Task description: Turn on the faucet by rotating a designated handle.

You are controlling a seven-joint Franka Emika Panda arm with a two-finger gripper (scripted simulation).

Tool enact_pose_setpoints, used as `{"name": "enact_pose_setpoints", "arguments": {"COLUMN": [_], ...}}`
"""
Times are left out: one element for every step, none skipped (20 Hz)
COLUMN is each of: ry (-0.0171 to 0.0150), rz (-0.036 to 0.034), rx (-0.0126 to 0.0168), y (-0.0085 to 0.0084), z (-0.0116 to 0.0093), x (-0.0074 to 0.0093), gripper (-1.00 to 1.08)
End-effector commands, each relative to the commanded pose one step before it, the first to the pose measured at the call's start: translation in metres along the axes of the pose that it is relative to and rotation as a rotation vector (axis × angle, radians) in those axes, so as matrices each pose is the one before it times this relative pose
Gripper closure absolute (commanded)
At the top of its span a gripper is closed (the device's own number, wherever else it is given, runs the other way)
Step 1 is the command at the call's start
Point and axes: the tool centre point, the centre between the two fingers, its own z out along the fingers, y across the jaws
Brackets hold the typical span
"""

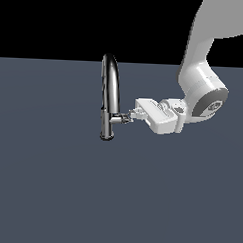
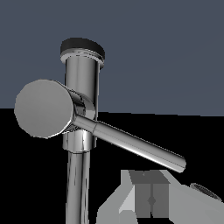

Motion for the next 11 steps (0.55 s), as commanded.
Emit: {"name": "enact_pose_setpoints", "arguments": {"ry": [-0.00379,-0.00121,-0.00121,-0.00118,-0.00115,-0.00118,-0.00112,-0.00112,-0.00112,-0.00111,0.0], "rz": [0.00898,0.0017,0.0017,0.00167,0.00163,0.00167,0.00159,0.0016,0.0016,0.00161,0.0], "rx": [-0.00208,-0.00107,-0.00106,-0.00104,-0.00101,-0.00104,-0.00099,-0.00098,-0.00098,-0.00098,0.0], "y": [0.00422,0.0014,0.00138,0.00137,0.00135,0.00132,0.00132,0.00129,0.00126,0.00122,0.0], "z": [0.00212,0.00066,0.00066,0.00064,0.00063,0.00063,0.00061,0.0006,0.00059,0.00058,0.0], "x": [0.01582,0.00626,0.00621,0.00614,0.00607,0.00604,0.00594,0.00589,0.00583,0.00576,0.0], "gripper": [1.08,1.08,1.08,1.08,1.08,1.08,1.08,1.08,1.08,1.08,1.08]}}
